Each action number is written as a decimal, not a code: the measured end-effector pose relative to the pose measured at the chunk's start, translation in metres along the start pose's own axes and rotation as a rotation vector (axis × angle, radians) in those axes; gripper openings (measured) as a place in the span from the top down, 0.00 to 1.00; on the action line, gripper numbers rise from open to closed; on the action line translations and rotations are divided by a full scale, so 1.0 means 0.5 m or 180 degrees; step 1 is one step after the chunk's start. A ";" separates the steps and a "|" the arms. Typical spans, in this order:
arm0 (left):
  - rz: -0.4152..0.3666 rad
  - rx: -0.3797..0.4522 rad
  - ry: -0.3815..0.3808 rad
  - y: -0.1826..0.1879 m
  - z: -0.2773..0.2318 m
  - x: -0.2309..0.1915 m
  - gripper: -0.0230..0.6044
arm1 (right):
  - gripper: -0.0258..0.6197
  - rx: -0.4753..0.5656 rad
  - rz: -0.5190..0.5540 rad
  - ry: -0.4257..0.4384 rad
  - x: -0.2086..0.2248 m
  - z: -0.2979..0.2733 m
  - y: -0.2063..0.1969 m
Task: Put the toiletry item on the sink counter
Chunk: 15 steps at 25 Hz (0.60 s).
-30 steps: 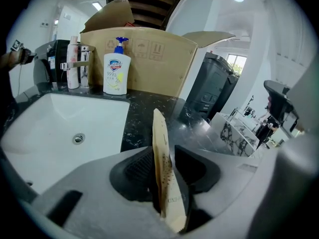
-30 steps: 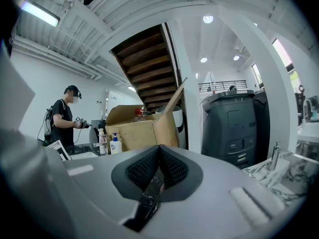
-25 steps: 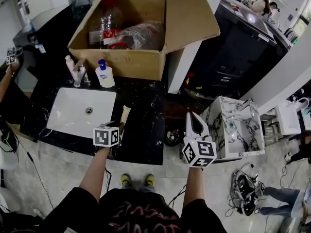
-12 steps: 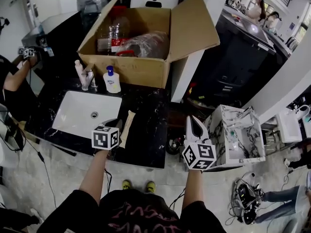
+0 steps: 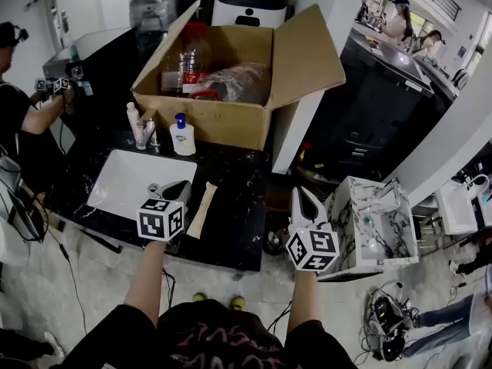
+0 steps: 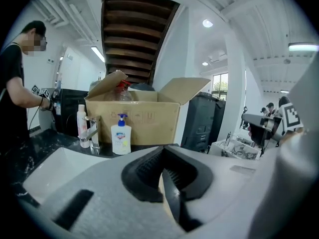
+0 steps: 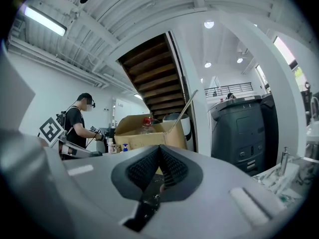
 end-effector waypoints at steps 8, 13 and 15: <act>-0.0249 0.0403 0.0081 0.105 0.056 0.000 0.96 | 0.96 0.0012 0.0047 0.0024 -0.006 0.005 0.007; -0.0303 0.0590 0.0088 0.142 0.075 0.007 0.96 | 0.96 0.0003 0.0073 0.0056 -0.010 0.007 0.015; -0.0344 0.0645 0.0122 0.152 0.087 0.003 0.96 | 0.96 0.0006 0.0086 0.0070 -0.013 0.006 0.017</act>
Point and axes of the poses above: the fingertips, and each gripper's own axes: z backward along the fingers, x to its right, y out of its top, the point moved 2 cm from there along z, backward along the fingers, and after that the axes turned 12 degrees about -z, right-handed, at the moved point
